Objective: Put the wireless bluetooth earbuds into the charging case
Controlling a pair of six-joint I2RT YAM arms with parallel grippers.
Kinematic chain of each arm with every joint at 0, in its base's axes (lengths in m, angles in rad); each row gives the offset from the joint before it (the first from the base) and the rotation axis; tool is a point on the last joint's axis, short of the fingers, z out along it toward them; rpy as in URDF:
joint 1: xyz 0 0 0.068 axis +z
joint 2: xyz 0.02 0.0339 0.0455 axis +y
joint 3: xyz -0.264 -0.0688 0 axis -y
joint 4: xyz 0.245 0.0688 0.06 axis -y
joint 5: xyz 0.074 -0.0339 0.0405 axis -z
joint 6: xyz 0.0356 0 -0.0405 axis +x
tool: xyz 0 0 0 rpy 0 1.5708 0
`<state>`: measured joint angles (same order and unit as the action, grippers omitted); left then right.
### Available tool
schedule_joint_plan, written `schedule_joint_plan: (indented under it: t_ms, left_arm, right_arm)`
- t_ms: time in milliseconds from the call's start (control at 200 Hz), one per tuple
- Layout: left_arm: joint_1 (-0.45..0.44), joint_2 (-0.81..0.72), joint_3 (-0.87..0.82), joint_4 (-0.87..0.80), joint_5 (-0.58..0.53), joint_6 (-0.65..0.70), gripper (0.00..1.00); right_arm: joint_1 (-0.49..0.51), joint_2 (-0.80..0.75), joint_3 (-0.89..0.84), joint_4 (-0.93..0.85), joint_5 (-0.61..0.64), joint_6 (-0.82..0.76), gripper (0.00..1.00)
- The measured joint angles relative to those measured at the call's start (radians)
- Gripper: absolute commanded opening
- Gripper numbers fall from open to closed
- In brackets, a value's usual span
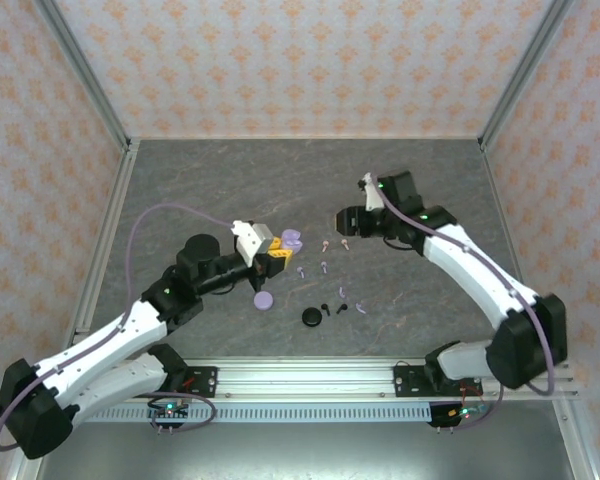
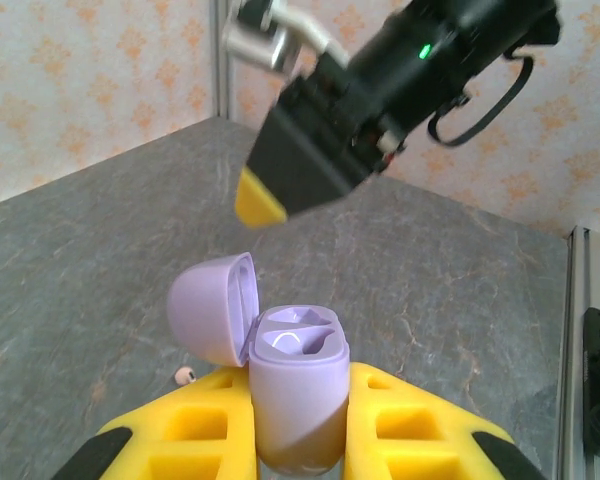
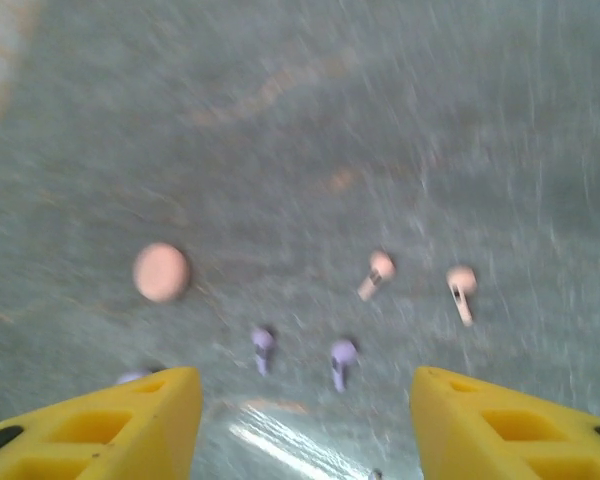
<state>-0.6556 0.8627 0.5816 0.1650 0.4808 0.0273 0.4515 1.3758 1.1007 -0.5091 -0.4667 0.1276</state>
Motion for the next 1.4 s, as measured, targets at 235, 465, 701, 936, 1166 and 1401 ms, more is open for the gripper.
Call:
schedule_joint_plan:
  t_ms: [235, 465, 701, 936, 1166, 1401]
  left_arm:
    - [0.000, -0.112, -0.061, -0.027, -0.047, -0.027, 0.00]
    - [0.000, -0.164, -0.076, -0.050, -0.074, -0.030, 0.00]
    - [0.000, -0.172, -0.080, -0.054, -0.083, -0.030, 0.00]
    - [0.000, -0.172, -0.080, -0.055, -0.097, -0.030, 0.00]
    - [0.000, -0.172, -0.080, -0.057, -0.098, -0.030, 0.00]
    - [0.000, -0.171, -0.080, -0.069, -0.102, -0.029, 0.00]
  right_arm:
    - [0.130, 0.237, 0.023, -0.086, 0.094, 0.040, 0.47]
    - [0.187, 0.401, 0.114, -0.104, 0.155, 0.056, 0.40]
    - [0.200, 0.501, 0.157, -0.104, 0.195, 0.057, 0.37]
    - [0.200, 0.544, 0.172, -0.103, 0.209, 0.056, 0.31]
    - [0.200, 0.545, 0.171, -0.103, 0.208, 0.068, 0.27]
    - [0.200, 0.545, 0.168, -0.100, 0.207, 0.083, 0.27]
